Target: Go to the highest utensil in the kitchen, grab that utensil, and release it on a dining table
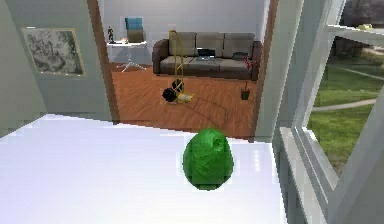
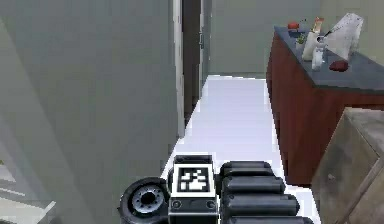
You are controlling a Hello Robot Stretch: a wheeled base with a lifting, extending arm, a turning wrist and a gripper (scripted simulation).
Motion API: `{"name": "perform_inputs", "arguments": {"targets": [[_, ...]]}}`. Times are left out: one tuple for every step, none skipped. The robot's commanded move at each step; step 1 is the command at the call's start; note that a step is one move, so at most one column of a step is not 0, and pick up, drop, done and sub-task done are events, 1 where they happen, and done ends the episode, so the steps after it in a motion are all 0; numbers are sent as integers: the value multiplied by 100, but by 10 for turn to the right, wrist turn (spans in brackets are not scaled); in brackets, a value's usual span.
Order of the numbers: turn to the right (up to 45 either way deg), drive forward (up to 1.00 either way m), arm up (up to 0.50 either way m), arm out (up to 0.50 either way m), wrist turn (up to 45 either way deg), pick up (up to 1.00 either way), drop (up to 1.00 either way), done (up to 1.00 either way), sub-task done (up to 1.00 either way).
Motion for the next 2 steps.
{"name": "perform_inputs", "arguments": {"targets": [[0, 5, 0, 0, 0, 0, 0, 0, 0], [-330, 0, 0, 0, 0, 0, 0, 0, 0]]}}
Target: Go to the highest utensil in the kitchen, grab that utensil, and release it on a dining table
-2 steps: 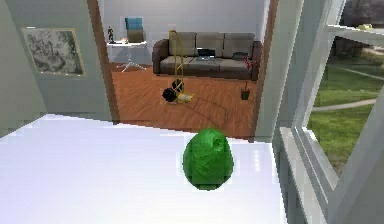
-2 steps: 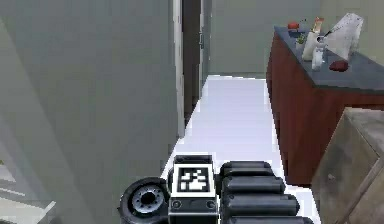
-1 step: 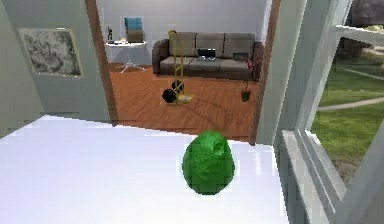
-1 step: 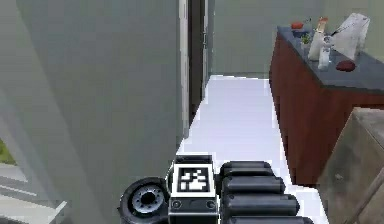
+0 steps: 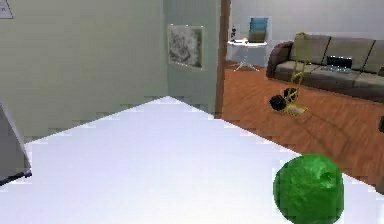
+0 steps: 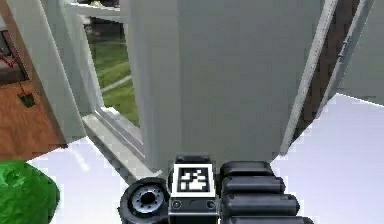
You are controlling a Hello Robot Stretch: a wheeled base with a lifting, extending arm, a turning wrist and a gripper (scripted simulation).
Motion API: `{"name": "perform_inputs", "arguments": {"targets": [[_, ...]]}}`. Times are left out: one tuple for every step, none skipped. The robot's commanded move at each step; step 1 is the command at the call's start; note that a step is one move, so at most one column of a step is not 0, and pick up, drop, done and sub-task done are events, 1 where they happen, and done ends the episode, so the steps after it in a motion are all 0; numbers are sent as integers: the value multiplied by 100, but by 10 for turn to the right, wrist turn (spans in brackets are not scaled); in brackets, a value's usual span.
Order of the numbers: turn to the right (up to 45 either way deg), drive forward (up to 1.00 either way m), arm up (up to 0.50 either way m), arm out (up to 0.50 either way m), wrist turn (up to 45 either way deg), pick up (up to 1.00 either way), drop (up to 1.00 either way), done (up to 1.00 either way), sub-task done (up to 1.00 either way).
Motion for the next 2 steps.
{"name": "perform_inputs", "arguments": {"targets": [[0, 100, 0, 0, 0, 0, 0, 0, 0], [-30, 0, 0, 0, 0, 0, 0, 0, 0]]}}
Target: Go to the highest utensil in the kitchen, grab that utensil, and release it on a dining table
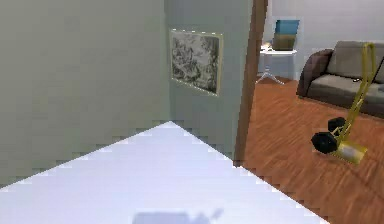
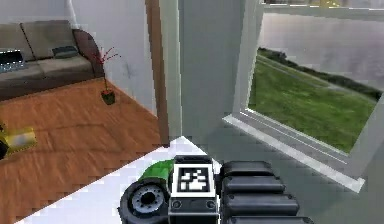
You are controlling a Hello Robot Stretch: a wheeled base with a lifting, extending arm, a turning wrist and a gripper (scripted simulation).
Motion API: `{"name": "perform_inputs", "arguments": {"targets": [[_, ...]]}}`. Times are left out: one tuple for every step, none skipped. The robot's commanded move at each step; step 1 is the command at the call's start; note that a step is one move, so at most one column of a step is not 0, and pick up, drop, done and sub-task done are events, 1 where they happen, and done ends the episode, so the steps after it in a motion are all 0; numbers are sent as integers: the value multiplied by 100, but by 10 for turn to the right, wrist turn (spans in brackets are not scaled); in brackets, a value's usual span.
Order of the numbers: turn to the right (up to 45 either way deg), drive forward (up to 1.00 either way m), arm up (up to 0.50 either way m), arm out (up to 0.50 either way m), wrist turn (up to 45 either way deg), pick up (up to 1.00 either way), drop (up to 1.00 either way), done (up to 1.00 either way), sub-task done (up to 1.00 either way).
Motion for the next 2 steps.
{"name": "perform_inputs", "arguments": {"targets": [[0, 30, 0, 0, 0, 0, 0, 0, 0], [330, 0, 0, 0, 0, 0, 0, 0, 0]]}}
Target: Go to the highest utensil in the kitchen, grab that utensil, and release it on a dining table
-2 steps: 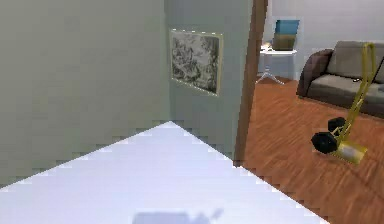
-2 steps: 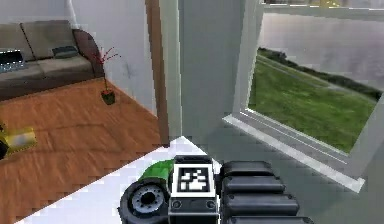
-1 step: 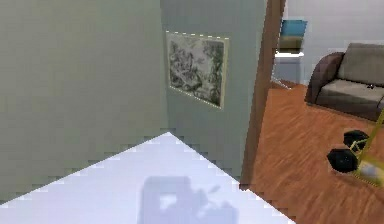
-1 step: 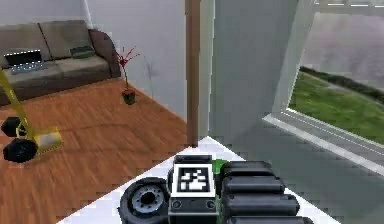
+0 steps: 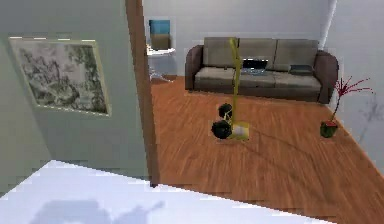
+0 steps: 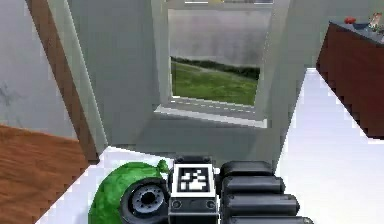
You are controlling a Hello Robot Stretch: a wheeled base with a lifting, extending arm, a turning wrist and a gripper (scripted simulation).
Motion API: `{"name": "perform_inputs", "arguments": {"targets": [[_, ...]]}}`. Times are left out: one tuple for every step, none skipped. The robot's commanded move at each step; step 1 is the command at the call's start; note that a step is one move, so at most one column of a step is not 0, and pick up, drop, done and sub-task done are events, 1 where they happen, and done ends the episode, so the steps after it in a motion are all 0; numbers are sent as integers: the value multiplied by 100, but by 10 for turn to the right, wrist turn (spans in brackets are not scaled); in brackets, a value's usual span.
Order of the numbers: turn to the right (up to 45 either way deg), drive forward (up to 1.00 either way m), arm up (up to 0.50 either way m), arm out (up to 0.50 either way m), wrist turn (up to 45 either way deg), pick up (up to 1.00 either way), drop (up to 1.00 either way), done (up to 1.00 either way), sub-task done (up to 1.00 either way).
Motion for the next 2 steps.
{"name": "perform_inputs", "arguments": {"targets": [[0, 100, 0, 0, 0, 0, 0, 0, 0], [-60, 0, 0, 0, 0, 0, 0, 0, 0]]}}
